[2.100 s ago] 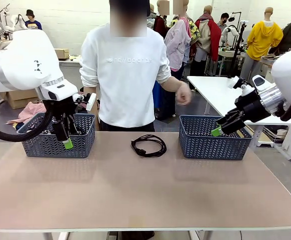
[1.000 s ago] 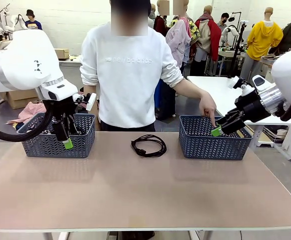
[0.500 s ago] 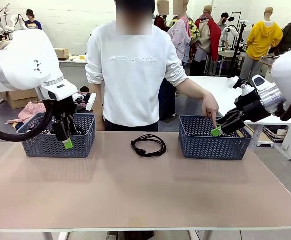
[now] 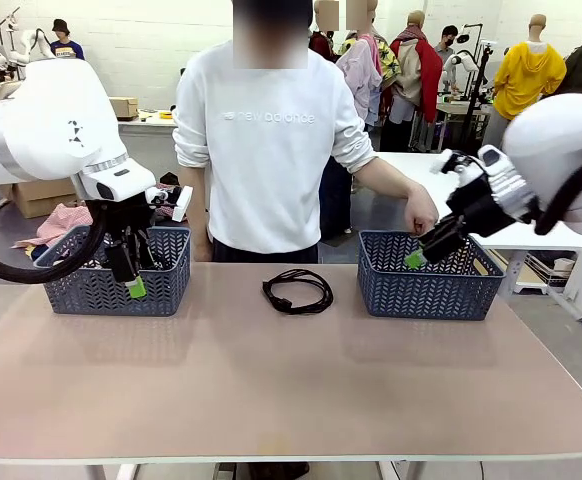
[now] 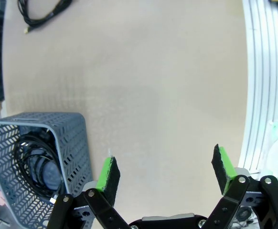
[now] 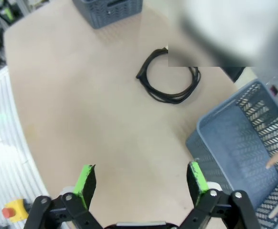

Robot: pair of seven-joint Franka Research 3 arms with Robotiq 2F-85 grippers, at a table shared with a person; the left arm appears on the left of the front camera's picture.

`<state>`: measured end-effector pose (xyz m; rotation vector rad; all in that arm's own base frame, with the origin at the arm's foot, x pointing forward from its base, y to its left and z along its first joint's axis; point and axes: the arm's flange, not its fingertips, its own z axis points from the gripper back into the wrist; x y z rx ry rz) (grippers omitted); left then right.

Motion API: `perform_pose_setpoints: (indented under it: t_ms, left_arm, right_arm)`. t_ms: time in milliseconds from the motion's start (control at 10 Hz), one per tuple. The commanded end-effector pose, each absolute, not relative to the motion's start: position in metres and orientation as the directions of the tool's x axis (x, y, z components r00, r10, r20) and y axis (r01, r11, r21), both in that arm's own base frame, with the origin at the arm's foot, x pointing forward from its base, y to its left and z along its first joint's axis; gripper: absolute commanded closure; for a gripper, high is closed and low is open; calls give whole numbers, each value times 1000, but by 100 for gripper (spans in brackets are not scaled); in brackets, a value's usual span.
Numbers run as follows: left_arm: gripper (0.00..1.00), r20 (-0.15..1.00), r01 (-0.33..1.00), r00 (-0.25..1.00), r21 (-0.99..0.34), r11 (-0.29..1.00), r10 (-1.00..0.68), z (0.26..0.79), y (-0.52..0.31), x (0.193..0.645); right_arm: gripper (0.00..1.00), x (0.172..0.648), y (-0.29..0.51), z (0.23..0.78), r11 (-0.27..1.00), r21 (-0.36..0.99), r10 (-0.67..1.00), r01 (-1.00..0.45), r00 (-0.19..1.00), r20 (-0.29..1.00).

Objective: Organize the cables according to human instructions.
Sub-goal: Pick up a bundle of cables and place it in the basket indicated by the human.

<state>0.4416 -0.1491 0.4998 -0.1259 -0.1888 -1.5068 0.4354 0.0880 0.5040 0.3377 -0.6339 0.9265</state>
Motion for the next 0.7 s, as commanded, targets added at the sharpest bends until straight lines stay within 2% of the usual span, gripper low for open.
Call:
perform_pose_setpoints:
  t_ms: [0, 300, 600]
  left_arm:
    - [0, 198, 997, 59, 39, 68, -979, 501, -147, 443]
    - [0, 198, 997, 59, 39, 68, -979, 501, -147, 443]
    - [0, 198, 997, 59, 39, 68, -979, 501, -147, 443]
  right_arm:
    - [0, 467, 119, 517, 612, -21, 667, -791, 502, 550]
    - [0, 511, 173, 511, 636, -41, 693, -770, 548, 468]
    - [0, 544, 240, 500, 593, -47, 744, -804, 525, 413]
